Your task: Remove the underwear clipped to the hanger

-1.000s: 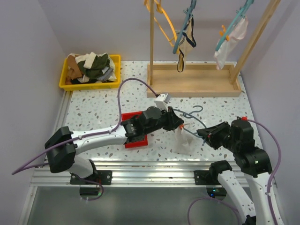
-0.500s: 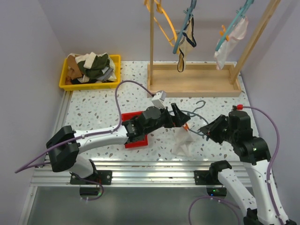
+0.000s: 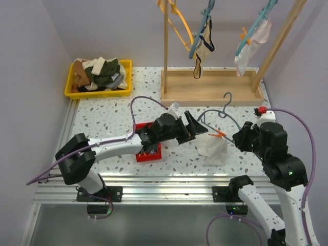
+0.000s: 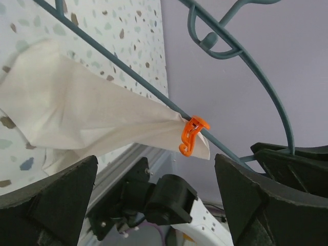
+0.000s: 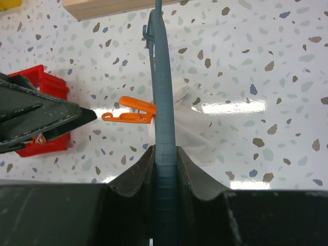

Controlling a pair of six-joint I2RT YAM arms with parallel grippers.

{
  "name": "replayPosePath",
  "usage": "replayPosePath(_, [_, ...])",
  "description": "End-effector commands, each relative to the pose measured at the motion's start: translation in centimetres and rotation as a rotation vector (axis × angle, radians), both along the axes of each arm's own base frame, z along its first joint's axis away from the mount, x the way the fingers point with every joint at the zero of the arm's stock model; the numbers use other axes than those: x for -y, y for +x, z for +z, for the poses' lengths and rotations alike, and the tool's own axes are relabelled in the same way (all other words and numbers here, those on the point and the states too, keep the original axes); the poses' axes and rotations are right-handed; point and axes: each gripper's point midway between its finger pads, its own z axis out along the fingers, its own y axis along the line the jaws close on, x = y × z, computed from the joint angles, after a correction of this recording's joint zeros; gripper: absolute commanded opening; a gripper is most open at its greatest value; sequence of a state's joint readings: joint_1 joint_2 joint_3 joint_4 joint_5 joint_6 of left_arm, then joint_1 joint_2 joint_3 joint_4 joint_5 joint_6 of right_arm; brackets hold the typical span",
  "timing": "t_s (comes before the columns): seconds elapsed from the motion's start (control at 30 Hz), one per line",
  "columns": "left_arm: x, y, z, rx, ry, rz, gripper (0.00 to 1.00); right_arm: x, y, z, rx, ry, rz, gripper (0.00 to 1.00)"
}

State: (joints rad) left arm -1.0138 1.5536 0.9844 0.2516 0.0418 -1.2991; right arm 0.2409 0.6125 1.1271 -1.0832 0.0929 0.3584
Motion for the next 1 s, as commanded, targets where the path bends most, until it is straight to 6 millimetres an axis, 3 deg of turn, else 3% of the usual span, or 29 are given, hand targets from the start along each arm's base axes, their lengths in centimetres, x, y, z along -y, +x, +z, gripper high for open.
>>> replayPosePath(0.0, [2.4, -2.1, 1.6, -0.155, -0.202, -0.126, 1.0, -0.3, 1.0, 0.3, 0.048, -0.054, 0.068, 0.0])
replayPosePath(0.07, [3.3, -2.4, 1.0, -0.21, -0.236, -0.156, 1.0, -0.7, 0.9, -0.1, 0.039, -0.047, 0.09, 0.0])
replayPosePath(0.1, [3.8, -2.9, 2.1, -0.242, -0.303, -0.196, 1.0, -0.8, 0.9, -0.1, 0.046, -0.043, 0.094, 0.0])
replayPosePath(0.17, [4.6, -3.3, 1.2, -0.328, -0.339, -0.221, 1.0, -1.1, 0.7, -1.1, 0.026, -0.035, 0.11, 0.0])
replayPosePath(0.2, [4.9, -3.3, 2.0, -0.322, -0.383, -0.235, 1.0, -1.2, 0.5, -1.4, 0.021, -0.032, 0.112, 0.0])
replayPosePath(0.53, [5.9, -2.9, 1.4, -0.464, -0.496, -0.226, 1.0, -1.2, -0.4, -2.1, 0.006, -0.036, 0.132, 0.0])
replayPosePath(0.63, [6.8, -2.9, 1.2, -0.491, -0.486, -0.261, 1.0, -1.2, -0.5, -2.2, 0.008, -0.034, 0.136, 0.0])
replayPosePath(0.67, [7.3, -3.2, 0.0, -0.522, -0.456, -0.28, 1.0, -1.2, -0.5, -2.2, 0.006, -0.035, 0.136, 0.0])
replayPosePath(0.73, [8.1, -3.3, -0.3, -0.546, -0.452, -0.309, 1.0, -1.2, -0.5, -2.2, 0.005, -0.035, 0.132, 0.0])
replayPosePath(0.97, [8.4, -2.4, -1.2, -0.563, -0.45, -0.287, 1.0, -1.2, -0.6, -2.0, 0.013, -0.037, 0.137, 0.0])
